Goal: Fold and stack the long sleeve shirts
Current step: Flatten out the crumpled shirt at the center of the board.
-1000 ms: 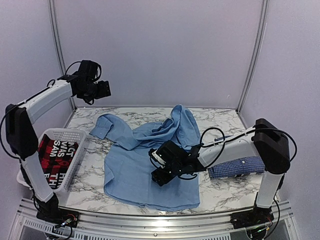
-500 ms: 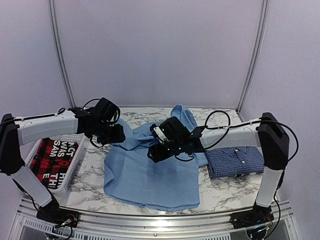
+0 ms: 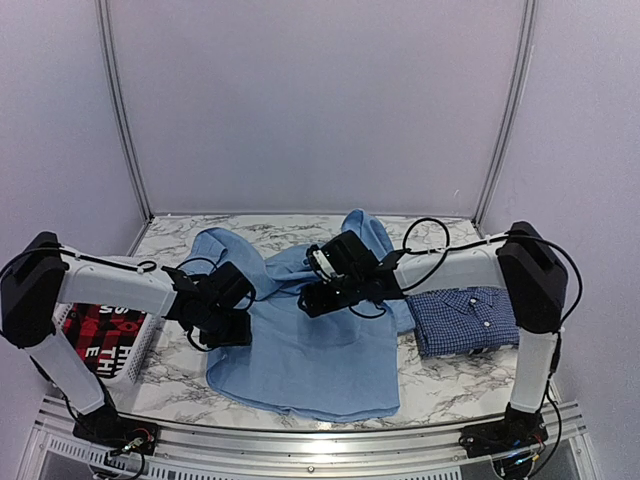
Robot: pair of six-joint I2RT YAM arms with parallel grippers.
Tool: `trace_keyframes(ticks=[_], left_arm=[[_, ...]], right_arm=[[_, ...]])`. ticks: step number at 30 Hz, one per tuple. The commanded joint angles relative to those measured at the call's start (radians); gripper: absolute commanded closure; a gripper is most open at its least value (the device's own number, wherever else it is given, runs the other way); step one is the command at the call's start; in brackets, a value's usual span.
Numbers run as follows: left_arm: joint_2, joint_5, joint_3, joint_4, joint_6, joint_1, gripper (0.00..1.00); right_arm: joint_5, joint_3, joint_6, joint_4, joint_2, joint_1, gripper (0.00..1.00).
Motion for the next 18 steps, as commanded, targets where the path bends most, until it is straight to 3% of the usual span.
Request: trace_keyframes(ticks=[1,9,18], left_arm=[[-0.111,-0.044,-0.115,0.005,-0.047,0.005,0.49],[-0.312,-0.08,-0.279,-0.074,-0.097,0.012,0.52],[-0.34,-0.077,-0.179,-0.107,-0.038,0.007,0.54]], right_arm=[[-0.023,0.072,-0.007,0.005,0.027,-0.016,0.24],[-0.027,0.16,-0.031,-0.016,0.086,-0.043,0.24],[-0.01,0.328,-0.065,-0.082,0.188,-0.081,0.27]])
